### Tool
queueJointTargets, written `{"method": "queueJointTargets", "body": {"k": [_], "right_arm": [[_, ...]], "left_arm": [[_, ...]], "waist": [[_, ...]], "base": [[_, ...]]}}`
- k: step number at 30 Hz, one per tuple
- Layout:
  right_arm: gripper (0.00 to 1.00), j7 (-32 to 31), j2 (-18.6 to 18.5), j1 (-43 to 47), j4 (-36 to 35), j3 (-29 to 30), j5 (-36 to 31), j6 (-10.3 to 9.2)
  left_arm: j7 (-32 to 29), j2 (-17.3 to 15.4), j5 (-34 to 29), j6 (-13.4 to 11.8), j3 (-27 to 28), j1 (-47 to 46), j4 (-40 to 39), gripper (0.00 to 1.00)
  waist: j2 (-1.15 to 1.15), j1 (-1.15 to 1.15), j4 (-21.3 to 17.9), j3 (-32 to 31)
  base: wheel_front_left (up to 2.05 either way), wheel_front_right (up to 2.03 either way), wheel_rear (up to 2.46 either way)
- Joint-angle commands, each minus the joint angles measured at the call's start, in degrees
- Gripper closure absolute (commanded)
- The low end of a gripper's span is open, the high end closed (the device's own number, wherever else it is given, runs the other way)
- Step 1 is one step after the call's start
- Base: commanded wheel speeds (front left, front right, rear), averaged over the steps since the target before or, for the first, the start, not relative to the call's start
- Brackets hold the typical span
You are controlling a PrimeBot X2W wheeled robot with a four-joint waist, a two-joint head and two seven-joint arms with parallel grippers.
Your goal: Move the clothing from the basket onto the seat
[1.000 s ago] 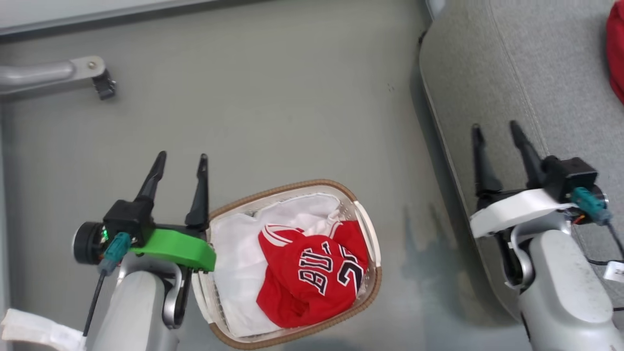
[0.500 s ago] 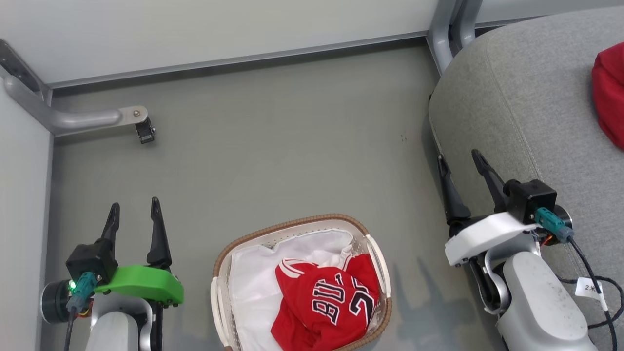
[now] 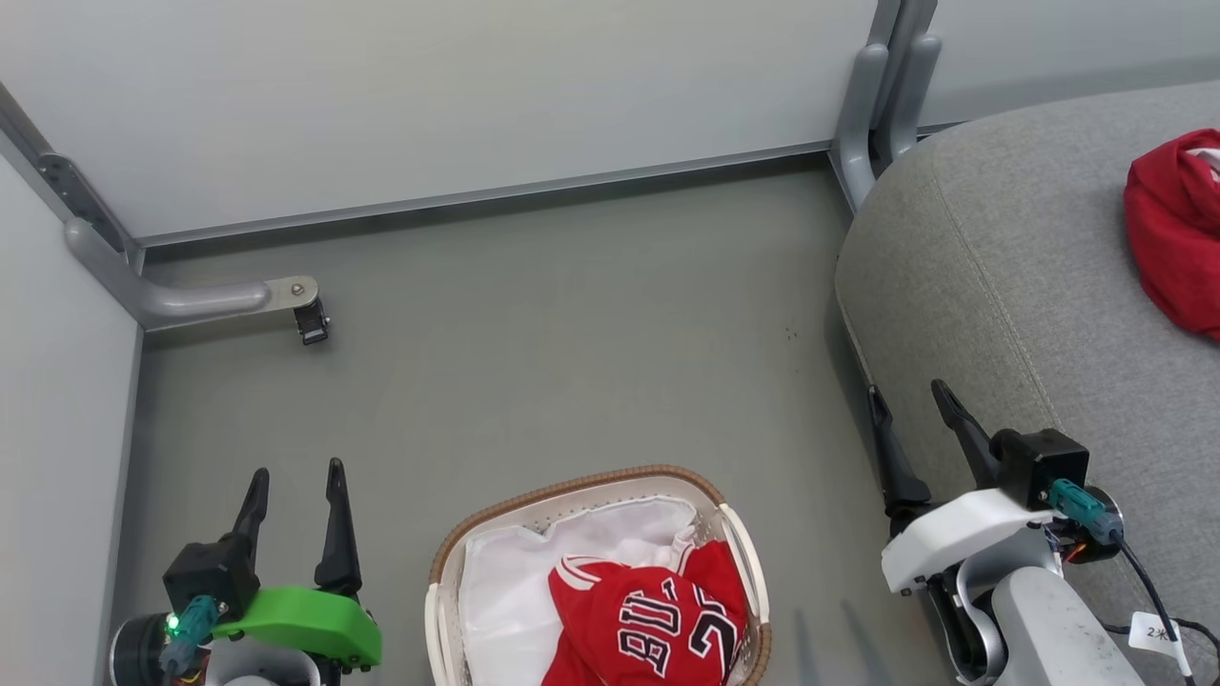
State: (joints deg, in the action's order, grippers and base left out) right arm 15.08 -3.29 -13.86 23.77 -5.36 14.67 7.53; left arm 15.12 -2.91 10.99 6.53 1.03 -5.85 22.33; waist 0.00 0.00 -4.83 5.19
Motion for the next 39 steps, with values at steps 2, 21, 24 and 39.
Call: {"method": "queueJointTargets", "body": {"k": [2,21,24,39], "right_arm": [[0.00,0.13,-0.05,0.77,-0.04,0.04,-0.01,-0.08],[0.00,0.13,-0.08,-3.27,-2.02,-0.37,-0.38,-0.08],[0.00,0.13,-0.05,-5.22,-2.60,-0.30,0.01,-0.08],[0.00,0.13,0.33,-13.45,-7.94,0.21,0.59,-0.08]], "left_arm": [[0.05,-0.05,0.36,-0.22,-0.26,0.87,-0.28,0.00],[0.04,-0.04,2.99,0.66,-10.10,-4.55,5.68,0.00],[0.05,-0.10,5.74,0.98,-15.04,-7.37,9.84,0.00],[0.05,-0.21,13.23,0.98,-35.98,-25.12,28.99,0.00]], "waist": [[0.00,0.00,0.08,-0.52],[0.00,0.00,-1.61,6.54],[0.00,0.00,-2.78,9.72],[0.00,0.00,-8.37,27.10]], "base": [[0.00,0.00,0.00],[0.00,0.00,0.00],[0.00,0.00,0.00],[0.00,0.00,0.00]]}}
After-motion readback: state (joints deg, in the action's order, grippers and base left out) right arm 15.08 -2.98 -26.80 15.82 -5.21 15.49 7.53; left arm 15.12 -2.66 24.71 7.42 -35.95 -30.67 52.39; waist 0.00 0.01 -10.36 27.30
